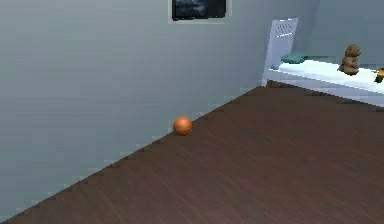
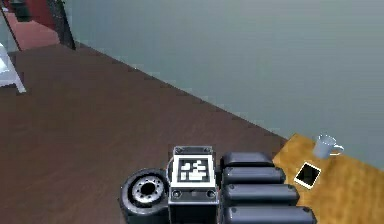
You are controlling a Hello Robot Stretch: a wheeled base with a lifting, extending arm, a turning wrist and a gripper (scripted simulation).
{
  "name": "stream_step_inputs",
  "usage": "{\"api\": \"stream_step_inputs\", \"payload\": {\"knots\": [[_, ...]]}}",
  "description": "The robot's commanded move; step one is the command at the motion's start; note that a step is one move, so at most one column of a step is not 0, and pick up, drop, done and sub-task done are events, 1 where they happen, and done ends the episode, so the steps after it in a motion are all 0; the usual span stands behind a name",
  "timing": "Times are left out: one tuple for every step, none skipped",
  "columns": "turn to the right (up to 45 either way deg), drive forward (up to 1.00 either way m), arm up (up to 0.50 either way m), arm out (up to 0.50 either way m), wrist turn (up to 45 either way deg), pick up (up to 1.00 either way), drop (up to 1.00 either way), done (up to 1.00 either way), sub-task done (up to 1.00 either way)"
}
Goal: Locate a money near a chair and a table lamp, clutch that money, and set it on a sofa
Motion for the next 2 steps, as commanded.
{"api": "stream_step_inputs", "payload": {"knots": [[-6.0, 0.00, 0.00, 0.00, 0.0, 0.00, 0.00, 0.00, 0.00], [0.0, 0.20, 0.00, 0.00, 0.0, 0.00, 0.00, 0.00, 0.00]]}}
